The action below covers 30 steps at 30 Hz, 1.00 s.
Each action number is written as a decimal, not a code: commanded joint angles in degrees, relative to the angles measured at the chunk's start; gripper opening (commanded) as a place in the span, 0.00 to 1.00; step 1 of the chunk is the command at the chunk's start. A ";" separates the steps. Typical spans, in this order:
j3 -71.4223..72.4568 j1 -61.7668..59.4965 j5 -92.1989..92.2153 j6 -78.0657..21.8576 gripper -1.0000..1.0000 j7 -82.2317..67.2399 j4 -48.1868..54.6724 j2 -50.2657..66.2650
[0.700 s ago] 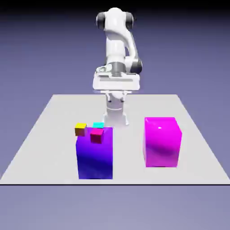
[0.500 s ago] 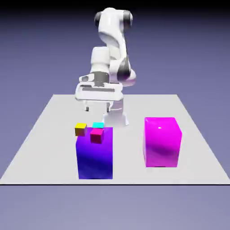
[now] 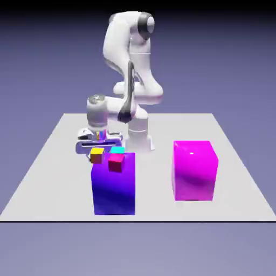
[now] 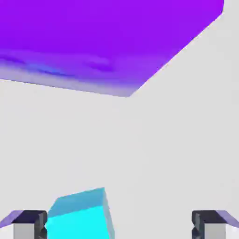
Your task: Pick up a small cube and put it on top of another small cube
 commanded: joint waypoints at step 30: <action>5.99 -8.70 -7.85 -13.39 0.00 -9.65 11.59 2.36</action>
